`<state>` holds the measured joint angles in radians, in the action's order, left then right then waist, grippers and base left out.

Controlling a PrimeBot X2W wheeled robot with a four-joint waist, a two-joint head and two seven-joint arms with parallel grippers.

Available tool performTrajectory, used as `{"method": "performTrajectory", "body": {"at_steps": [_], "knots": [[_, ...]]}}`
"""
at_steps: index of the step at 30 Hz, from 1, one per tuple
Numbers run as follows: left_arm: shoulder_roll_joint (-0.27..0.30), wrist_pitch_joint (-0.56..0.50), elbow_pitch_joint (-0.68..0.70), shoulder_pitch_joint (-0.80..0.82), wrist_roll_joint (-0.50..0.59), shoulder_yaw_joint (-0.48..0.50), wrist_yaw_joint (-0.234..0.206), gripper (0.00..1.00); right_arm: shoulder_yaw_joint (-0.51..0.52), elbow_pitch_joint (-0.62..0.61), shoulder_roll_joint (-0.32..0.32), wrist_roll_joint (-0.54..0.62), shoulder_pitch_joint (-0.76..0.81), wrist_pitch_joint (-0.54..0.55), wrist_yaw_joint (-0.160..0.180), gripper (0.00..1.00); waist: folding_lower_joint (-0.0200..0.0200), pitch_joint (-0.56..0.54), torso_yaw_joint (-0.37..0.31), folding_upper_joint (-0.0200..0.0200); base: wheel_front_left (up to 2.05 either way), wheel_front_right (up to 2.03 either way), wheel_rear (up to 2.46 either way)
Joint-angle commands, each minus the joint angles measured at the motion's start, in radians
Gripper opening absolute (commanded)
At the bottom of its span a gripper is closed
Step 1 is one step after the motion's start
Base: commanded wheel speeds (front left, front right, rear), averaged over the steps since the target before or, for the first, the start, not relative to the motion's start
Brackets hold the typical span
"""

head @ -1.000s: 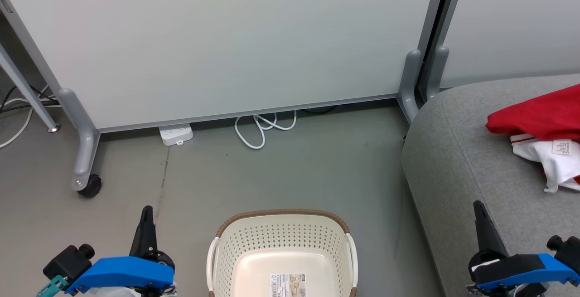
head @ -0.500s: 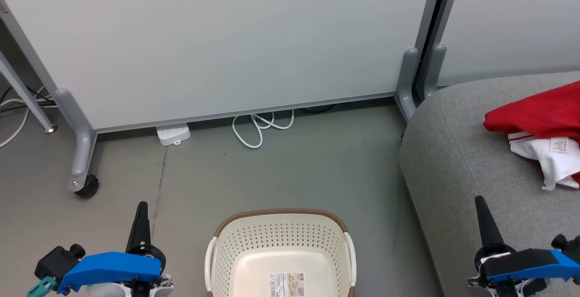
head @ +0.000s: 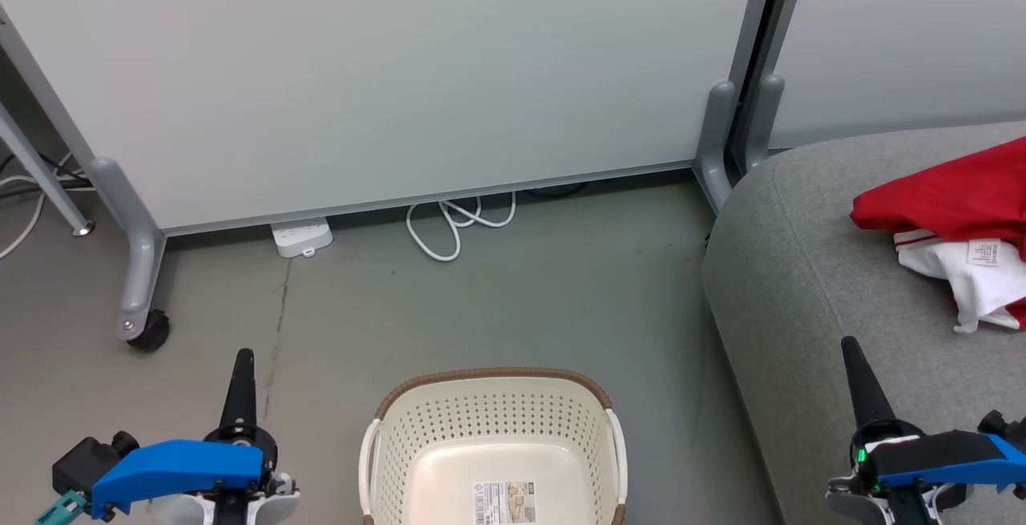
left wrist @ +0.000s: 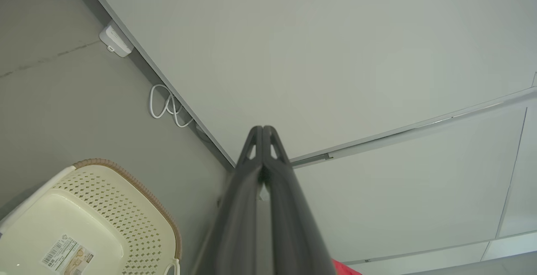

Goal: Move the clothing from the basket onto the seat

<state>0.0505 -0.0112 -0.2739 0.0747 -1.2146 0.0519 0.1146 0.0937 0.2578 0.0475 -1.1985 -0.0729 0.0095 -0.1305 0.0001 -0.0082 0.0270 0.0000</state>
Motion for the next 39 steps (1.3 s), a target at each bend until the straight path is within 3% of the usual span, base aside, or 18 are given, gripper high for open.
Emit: {"method": "performTrajectory", "body": {"at_steps": [1,39], "knots": [[0.0,-0.009,0.012,0.023,-0.028,0.009,0.008,0.0,0.003,-0.01,0.004,-0.031,-0.018,0.01,0.0,0.0,-0.0001,0.0,-0.001,0.0,0.0,0.0,0.0],[0.0,-0.087,0.027,0.036,-0.327,0.055,0.018,0.0,0.019,-0.013,0.005,-0.341,-0.036,0.089,0.0,0.0,-0.0001,0.009,-0.021,0.0,0.0,0.0,0.0]]}}
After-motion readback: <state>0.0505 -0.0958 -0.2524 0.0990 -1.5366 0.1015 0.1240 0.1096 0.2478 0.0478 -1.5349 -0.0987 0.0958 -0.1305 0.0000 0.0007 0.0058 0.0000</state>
